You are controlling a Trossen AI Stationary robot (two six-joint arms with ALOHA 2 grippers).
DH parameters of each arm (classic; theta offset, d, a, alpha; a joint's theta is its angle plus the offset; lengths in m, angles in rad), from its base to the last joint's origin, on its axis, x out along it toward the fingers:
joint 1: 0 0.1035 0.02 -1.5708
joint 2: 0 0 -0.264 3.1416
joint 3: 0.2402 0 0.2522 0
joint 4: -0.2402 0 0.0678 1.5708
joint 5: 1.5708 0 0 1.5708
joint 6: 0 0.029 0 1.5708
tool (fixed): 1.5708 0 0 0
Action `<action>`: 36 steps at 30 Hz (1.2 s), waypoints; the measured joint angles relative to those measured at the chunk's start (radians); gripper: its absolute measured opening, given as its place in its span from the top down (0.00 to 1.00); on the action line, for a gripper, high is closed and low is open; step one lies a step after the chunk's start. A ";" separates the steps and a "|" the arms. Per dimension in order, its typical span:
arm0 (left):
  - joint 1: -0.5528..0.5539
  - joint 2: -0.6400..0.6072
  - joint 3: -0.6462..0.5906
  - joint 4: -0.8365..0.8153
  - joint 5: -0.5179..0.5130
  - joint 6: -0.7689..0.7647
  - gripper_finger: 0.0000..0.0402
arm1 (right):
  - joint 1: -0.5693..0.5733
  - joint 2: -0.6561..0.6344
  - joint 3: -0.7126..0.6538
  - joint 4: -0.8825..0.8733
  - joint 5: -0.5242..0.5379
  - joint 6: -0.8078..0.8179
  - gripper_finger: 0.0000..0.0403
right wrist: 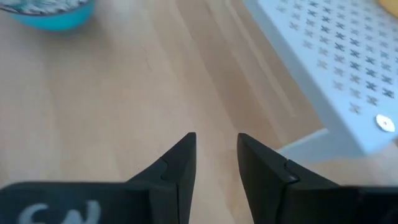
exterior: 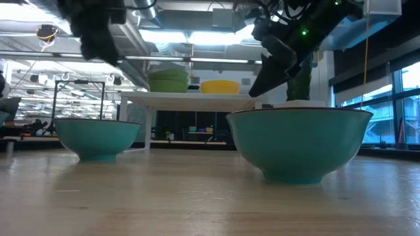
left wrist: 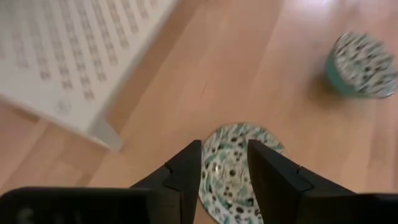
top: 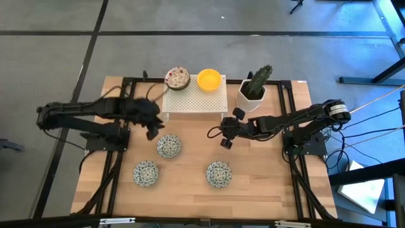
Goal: Pick & Place Mini bowls
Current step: Put the top blue patterned bowl on the shelf
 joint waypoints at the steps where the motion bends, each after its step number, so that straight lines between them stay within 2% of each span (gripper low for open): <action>1: -0.036 0.002 -0.012 0.000 -0.034 -0.028 0.69 | 0.000 0.000 0.000 0.008 -0.014 -0.003 0.71; 6: -0.185 0.015 -0.047 0.011 -0.156 -0.062 0.68 | 0.001 0.000 0.000 0.033 -0.043 -0.027 0.71; 10: -0.273 0.043 -0.060 0.064 -0.199 0.049 0.68 | -0.005 0.000 0.000 0.032 -0.046 -0.033 0.71; 14: -0.365 0.122 -0.062 0.237 -0.198 0.116 0.68 | -0.005 0.000 0.000 0.032 -0.051 -0.033 0.71; 18: -0.467 0.254 -0.062 0.464 -0.192 0.253 0.67 | -0.005 0.000 0.000 0.032 -0.068 -0.033 0.71; 21: -0.527 0.351 -0.061 0.542 -0.257 0.321 0.62 | -0.005 0.000 0.000 0.030 -0.083 -0.028 0.71; 24: -0.560 0.429 -0.046 0.503 -0.367 0.317 0.56 | -0.005 0.000 0.000 0.029 -0.095 -0.028 0.71; 26: -0.573 0.468 -0.033 0.446 -0.402 0.292 0.52 | -0.005 0.000 0.000 0.028 -0.095 -0.026 0.71; 36: -0.574 0.551 -0.021 0.321 -0.371 0.121 0.44 | -0.005 0.000 0.000 0.023 -0.095 -0.018 0.71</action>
